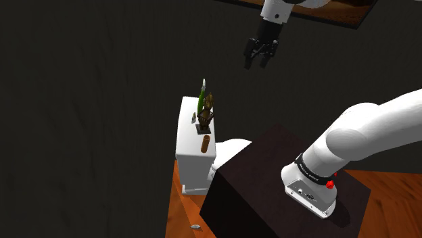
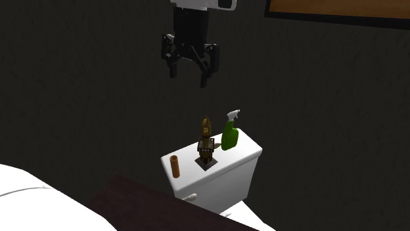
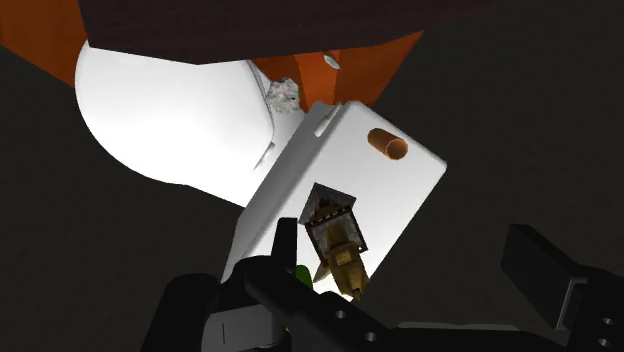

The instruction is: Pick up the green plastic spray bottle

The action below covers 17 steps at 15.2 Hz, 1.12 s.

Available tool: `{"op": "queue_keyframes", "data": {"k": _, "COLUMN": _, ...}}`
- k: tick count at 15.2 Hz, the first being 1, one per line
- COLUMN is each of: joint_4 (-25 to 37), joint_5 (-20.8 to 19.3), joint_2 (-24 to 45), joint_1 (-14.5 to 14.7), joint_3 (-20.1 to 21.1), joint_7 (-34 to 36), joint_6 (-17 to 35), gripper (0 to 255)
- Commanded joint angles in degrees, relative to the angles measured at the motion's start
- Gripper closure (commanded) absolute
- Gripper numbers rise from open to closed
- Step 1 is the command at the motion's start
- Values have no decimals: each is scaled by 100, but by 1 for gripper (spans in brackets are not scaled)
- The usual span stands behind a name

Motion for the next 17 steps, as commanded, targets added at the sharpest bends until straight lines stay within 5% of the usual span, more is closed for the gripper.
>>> {"op": "queue_keyframes", "data": {"k": 1, "joint_4": 71, "joint_5": 38, "joint_2": 401, "joint_1": -12, "joint_3": 99, "joint_7": 246, "joint_6": 367, "gripper": 0}}
{"op": "queue_keyframes", "data": {"k": 17, "joint_4": 1863, "joint_5": -234, "joint_2": 3880, "joint_1": -170, "joint_3": 251, "joint_7": 1893, "joint_6": 2188, "gripper": 0}}
